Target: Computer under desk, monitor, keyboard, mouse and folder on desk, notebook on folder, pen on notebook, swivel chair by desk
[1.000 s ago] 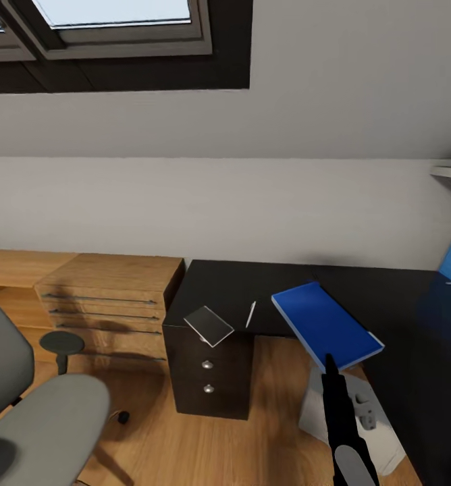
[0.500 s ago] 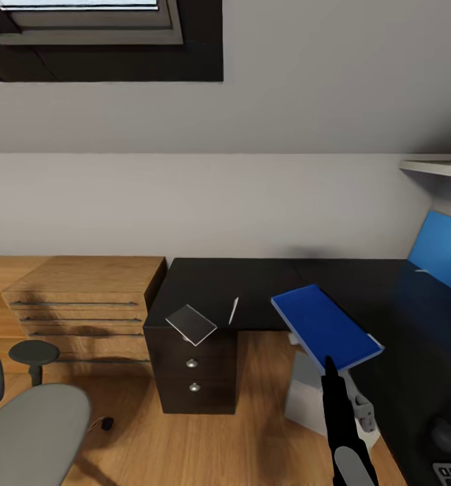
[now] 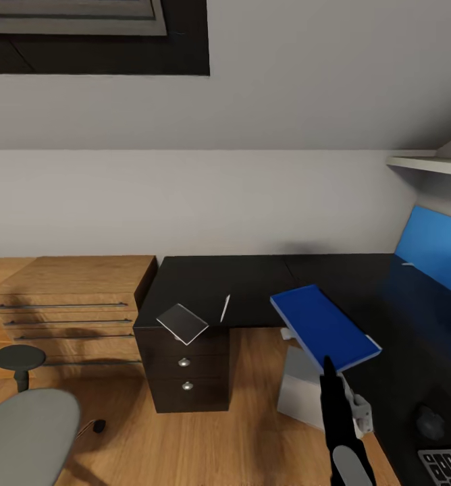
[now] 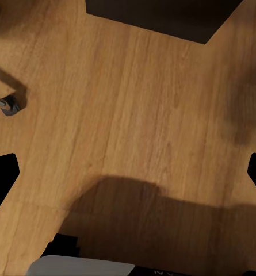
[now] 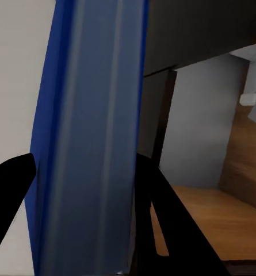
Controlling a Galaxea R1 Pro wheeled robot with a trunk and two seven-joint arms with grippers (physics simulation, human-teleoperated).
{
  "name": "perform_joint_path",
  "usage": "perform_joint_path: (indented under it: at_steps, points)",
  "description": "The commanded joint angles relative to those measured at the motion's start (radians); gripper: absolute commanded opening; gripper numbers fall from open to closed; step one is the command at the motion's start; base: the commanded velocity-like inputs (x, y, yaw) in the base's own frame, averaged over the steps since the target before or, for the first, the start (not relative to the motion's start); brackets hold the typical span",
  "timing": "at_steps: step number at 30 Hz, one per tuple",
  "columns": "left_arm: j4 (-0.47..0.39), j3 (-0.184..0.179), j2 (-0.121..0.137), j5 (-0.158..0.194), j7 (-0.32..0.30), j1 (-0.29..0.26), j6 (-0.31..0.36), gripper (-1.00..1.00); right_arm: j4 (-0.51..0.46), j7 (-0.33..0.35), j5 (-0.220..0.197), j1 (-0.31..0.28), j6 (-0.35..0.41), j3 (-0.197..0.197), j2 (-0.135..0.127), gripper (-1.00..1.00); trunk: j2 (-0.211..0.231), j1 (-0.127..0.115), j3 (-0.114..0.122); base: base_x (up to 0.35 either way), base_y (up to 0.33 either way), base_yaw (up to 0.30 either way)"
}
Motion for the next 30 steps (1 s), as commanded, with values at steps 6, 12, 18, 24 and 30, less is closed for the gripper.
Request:
perform_joint_path:
  at_steps: [6, 12, 18, 24, 30]
  points:
    - [-0.003, 0.001, -0.001, 0.010, 0.003, 0.000, 0.006, 1.00, 0.000, -0.002, -0.024, -0.001, -0.007, 0.002, 0.032, -1.00, -0.001, 0.000, -0.001, 0.000, 0.000, -0.001]
    - [-0.003, 0.001, -0.001, 0.010, 0.003, 0.000, 0.006, 1.00, -0.001, -0.002, -0.027, -0.001, -0.009, 0.003, 0.035, -1.00, -0.001, 0.000, -0.001, 0.000, 0.000, 0.000]
    - [-0.003, 0.001, -0.001, 0.010, 0.003, 0.000, 0.004, 1.00, 0.004, -0.003, -0.029, -0.001, -0.009, 0.001, 0.035, -1.00, -0.001, 0.000, -0.001, 0.000, 0.000, 0.000]
    - [-0.003, 0.001, -0.001, 0.010, 0.003, 0.000, 0.002, 1.00, 0.042, -0.002, -0.028, -0.001, -0.010, -0.001, 0.035, -1.00, -0.001, 0.000, -0.002, 0.000, 0.000, -0.011]
    - [-0.003, -0.001, -0.001, 0.010, 0.003, 0.000, -0.020, 1.00, 0.054, -0.006, -0.026, -0.001, -0.014, -0.002, 0.036, -1.00, -0.001, 0.000, -0.008, 0.000, 0.000, -0.140]
